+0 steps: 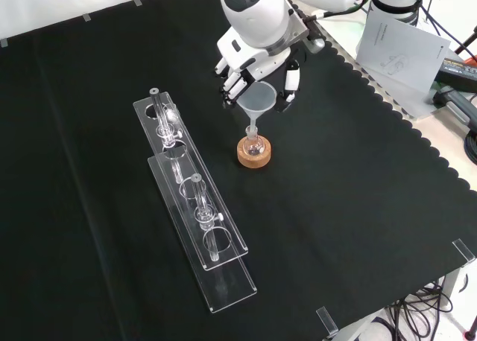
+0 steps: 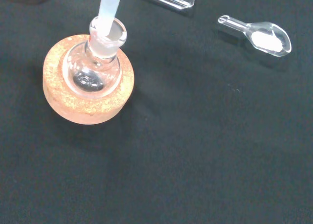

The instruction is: Place the funnel on the round-bottom flask.

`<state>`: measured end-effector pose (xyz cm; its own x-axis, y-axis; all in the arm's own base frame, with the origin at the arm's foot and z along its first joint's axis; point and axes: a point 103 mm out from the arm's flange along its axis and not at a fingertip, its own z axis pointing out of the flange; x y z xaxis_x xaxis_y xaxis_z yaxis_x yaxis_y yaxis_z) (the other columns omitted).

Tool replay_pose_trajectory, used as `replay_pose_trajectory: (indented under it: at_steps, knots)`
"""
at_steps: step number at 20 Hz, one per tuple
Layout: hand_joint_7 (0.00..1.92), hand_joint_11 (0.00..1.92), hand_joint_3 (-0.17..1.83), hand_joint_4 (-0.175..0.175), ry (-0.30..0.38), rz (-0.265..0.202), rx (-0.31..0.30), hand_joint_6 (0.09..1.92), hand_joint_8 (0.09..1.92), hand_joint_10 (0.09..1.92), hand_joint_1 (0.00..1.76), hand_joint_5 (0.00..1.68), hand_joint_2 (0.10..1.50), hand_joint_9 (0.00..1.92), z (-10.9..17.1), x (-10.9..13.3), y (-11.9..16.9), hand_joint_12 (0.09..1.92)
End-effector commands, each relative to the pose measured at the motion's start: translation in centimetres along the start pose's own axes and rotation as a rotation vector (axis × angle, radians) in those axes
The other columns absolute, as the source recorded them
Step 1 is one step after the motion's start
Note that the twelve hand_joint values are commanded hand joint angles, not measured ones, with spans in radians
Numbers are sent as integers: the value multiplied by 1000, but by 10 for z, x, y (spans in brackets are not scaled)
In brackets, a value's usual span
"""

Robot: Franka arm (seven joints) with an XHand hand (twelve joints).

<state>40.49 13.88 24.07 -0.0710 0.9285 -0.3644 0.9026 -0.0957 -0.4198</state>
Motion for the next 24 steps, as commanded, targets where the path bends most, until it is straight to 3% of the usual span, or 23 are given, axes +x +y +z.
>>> replay_pose_trajectory:
  at_steps: [1,10,24]
  knots:
    - [710,476,589,-45,-7,4,9,669,858,707,728,662,777,968,2,2,2,1343]
    - [710,476,588,-44,-1,-7,25,674,859,707,728,666,779,968,9,-1,6,1343]
    - [676,475,586,-42,-24,-19,45,675,855,688,725,658,779,896,21,13,16,1342]
